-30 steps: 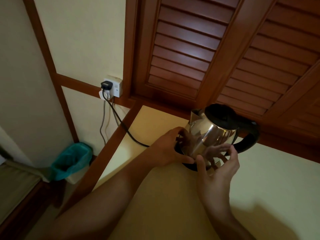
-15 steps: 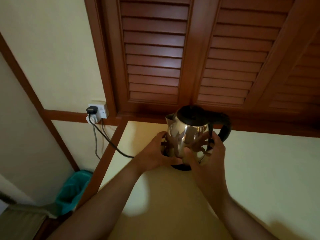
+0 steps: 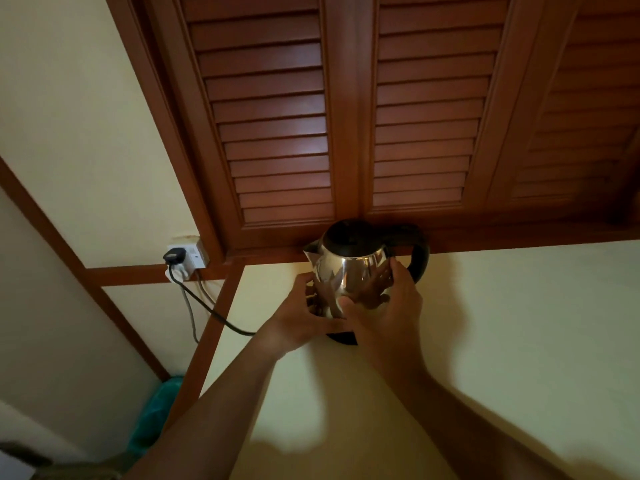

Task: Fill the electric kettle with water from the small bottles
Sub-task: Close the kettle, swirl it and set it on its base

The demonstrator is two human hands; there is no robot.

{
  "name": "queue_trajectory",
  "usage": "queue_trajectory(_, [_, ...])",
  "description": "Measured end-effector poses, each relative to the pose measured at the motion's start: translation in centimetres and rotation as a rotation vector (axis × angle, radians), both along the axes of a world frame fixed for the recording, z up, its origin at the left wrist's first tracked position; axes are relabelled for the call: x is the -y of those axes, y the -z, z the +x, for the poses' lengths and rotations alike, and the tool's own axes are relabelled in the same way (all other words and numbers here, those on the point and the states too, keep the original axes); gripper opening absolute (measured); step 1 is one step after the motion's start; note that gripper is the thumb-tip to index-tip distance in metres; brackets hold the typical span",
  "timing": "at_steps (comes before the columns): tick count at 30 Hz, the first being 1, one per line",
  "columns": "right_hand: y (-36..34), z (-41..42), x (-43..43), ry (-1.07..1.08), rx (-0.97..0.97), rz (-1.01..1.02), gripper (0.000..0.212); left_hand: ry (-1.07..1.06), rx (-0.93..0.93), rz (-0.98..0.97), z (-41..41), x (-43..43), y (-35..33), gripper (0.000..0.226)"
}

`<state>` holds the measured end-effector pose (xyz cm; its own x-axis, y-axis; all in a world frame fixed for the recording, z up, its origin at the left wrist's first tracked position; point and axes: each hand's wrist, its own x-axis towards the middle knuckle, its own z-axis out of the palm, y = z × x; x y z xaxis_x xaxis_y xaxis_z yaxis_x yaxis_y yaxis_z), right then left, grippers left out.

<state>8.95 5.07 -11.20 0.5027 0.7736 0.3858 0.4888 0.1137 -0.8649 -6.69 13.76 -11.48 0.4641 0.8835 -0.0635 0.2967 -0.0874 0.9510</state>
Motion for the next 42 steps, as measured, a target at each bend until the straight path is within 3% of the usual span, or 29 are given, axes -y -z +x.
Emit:
queue_trajectory(3, [0.0, 1.2, 0.8, -0.054, -0.064, 0.071, 0.067, -0.001, -0.021, -0.024, -0.2, 0.2, -0.4, 0.115])
queue_trajectory(7, [0.7, 3.5, 2.0, 0.012, -0.443, 0.053, 0.04, 0.006, 0.008, 0.007, -0.4, 1.6, -1.0, 0.106])
queue_trajectory(11, [0.7, 6.4, 0.5, -0.128, -0.759, -0.035, 0.052, -0.094, 0.049, 0.05, 0.8, 3.7, -1.2, 0.12])
queue_trajectory(13, [1.0, 7.4, -0.8, -0.261, -0.821, -0.056, 0.056, -0.122, 0.016, 0.084, 1.5, 4.2, -1.0, 0.119])
queue_trajectory(20, [2.7, 9.4, -2.3, -0.434, -0.722, -0.065, 0.033, -0.134, -0.11, 0.106, 2.0, 3.8, -1.2, 0.109])
queue_trajectory(24, [3.6, 9.6, -2.0, -0.418, -0.572, -0.072, 0.033, -0.059, -0.119, 0.044, 1.6, 3.6, -2.0, 0.102])
queue_trajectory(29, [3.6, 10.1, -1.8, -0.474, -0.581, -0.108, 0.039, -0.045, -0.115, -0.03, 1.9, 3.6, -2.9, 0.089])
queue_trajectory(37, [3.0, 10.6, -1.4, -0.545, -0.583, -0.126, 0.031, -0.061, -0.128, -0.058, 1.7, 3.9, -3.1, 0.094])
queue_trajectory(42, [2.9, 10.4, -1.2, -0.514, -0.535, -0.155, 0.036, -0.032, -0.145, -0.051, 1.3, 3.5, -3.1, 0.101])
